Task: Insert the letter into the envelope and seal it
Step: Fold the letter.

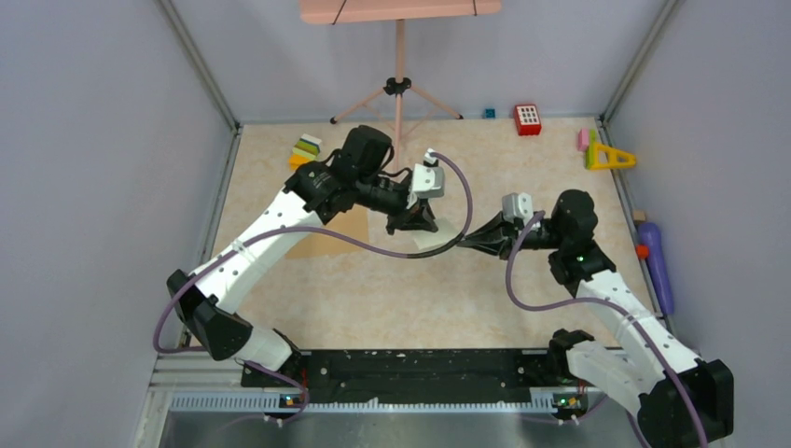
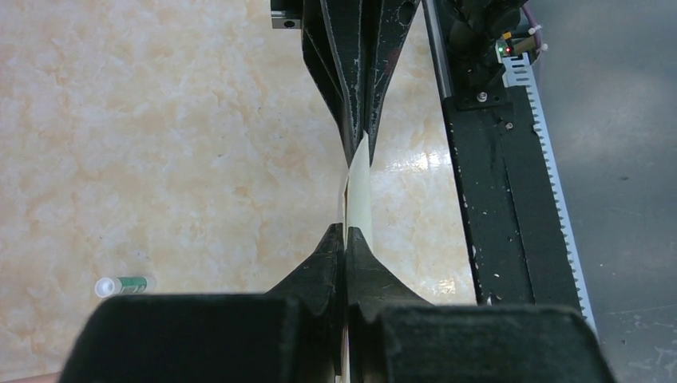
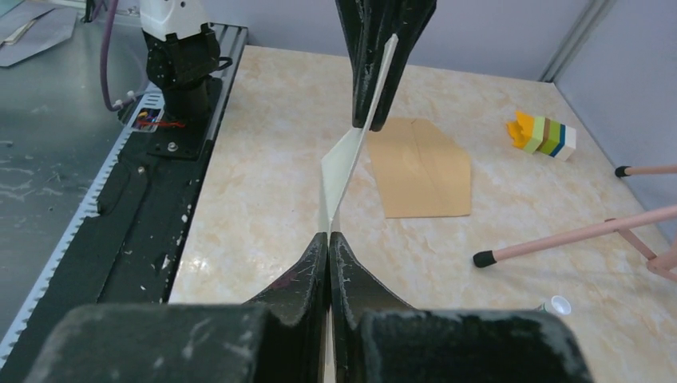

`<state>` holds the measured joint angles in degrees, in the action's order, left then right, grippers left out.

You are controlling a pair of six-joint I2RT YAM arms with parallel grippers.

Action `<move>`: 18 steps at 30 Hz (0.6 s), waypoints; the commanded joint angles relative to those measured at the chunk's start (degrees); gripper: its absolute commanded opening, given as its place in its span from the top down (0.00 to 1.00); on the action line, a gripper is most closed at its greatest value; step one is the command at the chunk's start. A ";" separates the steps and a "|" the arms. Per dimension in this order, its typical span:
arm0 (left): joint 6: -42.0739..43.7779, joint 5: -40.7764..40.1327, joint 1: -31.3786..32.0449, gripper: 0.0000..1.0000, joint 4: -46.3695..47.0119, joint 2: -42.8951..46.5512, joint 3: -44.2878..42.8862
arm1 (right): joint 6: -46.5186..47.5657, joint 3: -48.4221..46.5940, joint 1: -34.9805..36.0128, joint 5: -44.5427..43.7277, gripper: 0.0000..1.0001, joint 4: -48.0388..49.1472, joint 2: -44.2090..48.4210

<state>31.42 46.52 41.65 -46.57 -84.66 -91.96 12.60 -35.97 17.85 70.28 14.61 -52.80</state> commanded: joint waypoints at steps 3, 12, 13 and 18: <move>-2.70 -1.84 -0.15 0.48 5.19 1.92 -0.17 | 1.02 -0.96 -0.35 3.93 1.00 -0.42 1.22; -3.54 -3.92 -2.85 0.01 6.55 6.71 -2.75 | -8.23 -0.60 -0.62 -1.97 1.00 6.84 0.17; -3.19 -3.91 -2.88 0.01 6.43 7.21 -2.49 | -9.19 -0.60 -0.69 -3.16 1.00 7.40 0.10; -1.09 -3.08 -2.49 0.01 6.74 8.44 0.71 | -14.39 -0.37 -1.46 -4.93 1.00 10.70 -0.40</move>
<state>28.53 42.41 38.72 -42.46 -78.26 -92.03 4.19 -35.97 17.61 67.37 19.42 -52.82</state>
